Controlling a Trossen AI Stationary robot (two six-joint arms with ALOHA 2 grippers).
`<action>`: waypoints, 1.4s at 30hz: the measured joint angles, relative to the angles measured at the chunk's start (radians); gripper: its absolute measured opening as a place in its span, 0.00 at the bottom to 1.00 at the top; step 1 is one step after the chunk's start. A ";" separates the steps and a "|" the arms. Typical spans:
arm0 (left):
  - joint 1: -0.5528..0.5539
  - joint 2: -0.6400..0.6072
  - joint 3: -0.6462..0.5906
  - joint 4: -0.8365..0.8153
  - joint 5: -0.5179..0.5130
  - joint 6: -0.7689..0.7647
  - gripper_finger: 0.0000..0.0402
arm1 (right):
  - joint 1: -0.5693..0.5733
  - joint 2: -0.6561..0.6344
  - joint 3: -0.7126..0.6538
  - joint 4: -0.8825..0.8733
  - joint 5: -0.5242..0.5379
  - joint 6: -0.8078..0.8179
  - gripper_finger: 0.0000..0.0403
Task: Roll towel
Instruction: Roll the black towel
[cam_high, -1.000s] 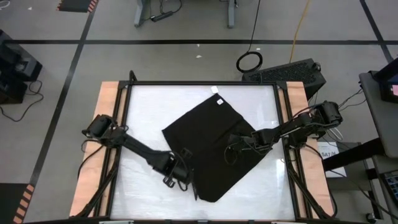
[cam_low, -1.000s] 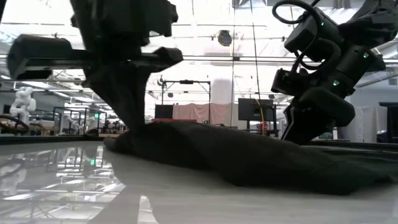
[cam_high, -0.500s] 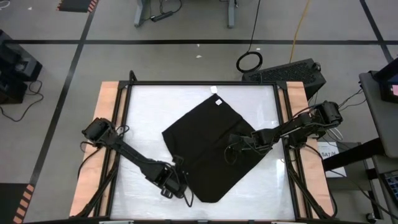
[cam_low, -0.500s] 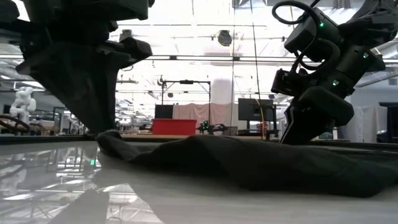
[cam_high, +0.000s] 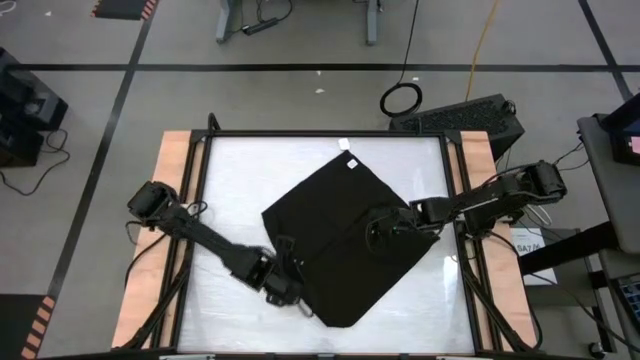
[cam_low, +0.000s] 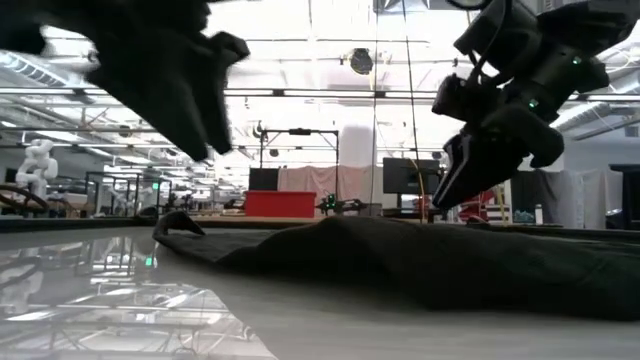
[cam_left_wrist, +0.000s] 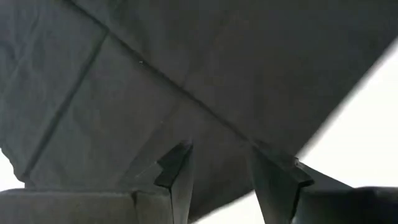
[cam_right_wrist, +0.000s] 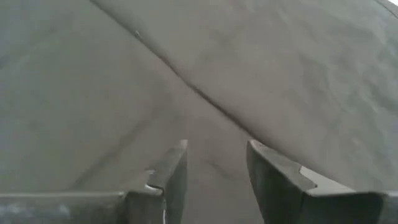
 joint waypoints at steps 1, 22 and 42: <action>0.019 0.001 -0.014 0.046 0.031 0.012 0.36 | -0.010 -0.003 0.001 -0.030 -0.017 -0.004 0.38; 0.019 0.170 0.009 0.706 0.445 0.271 0.51 | 0.205 -0.400 0.001 -0.715 -0.127 0.487 0.39; 0.039 0.362 0.187 0.702 0.666 0.339 0.56 | 0.267 -0.406 -0.171 -0.816 -0.111 0.790 0.60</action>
